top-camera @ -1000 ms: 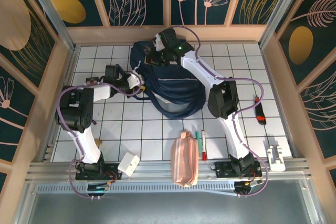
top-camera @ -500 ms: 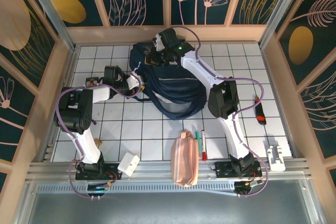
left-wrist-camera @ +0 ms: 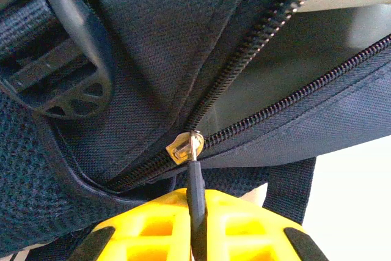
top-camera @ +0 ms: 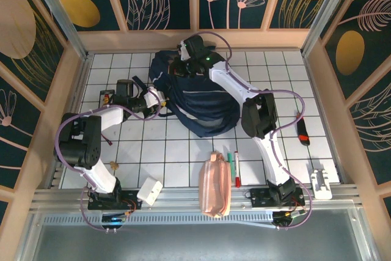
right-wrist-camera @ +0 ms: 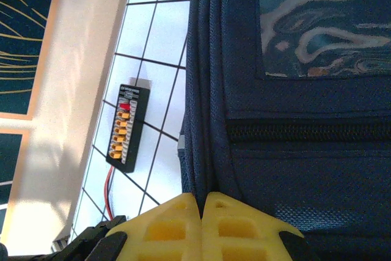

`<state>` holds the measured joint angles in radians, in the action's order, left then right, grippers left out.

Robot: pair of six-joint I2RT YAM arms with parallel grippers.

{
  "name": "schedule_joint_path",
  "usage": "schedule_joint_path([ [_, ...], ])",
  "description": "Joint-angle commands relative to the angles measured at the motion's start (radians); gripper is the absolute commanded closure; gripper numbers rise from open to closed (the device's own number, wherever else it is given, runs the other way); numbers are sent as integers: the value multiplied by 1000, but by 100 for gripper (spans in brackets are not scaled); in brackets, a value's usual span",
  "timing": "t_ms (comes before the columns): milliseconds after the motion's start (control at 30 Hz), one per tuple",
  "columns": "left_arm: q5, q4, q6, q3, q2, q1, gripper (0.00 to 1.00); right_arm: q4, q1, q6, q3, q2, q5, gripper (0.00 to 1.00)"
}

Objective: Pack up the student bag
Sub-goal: Zip the student bag at the top-center of the table.

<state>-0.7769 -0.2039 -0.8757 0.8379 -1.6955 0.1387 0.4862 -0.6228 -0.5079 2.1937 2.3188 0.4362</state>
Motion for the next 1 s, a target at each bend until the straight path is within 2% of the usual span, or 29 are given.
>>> schedule_joint_path([
  [0,-115,53,-17,27,-12,11,94,-152,20,-10,-6,7,-42,100],
  [33,-116,58,-19,29,-12,11,100,-154,19,-12,-13,4,-42,100],
  [200,-138,121,-96,29,-24,12,100,-177,15,-31,-37,6,-58,100],
  [367,-169,-22,-66,-86,127,16,100,-237,12,-6,-8,62,-88,100],
  [433,-171,12,-89,-82,153,30,100,-275,12,19,-6,86,-113,100],
  [500,-163,75,-126,-56,164,52,100,-313,8,49,-5,112,-123,100],
  [600,-141,91,-111,-42,173,92,100,-368,1,109,-10,138,-133,100],
  [967,-70,-61,28,-170,275,271,100,-478,19,143,-46,185,-105,100],
])
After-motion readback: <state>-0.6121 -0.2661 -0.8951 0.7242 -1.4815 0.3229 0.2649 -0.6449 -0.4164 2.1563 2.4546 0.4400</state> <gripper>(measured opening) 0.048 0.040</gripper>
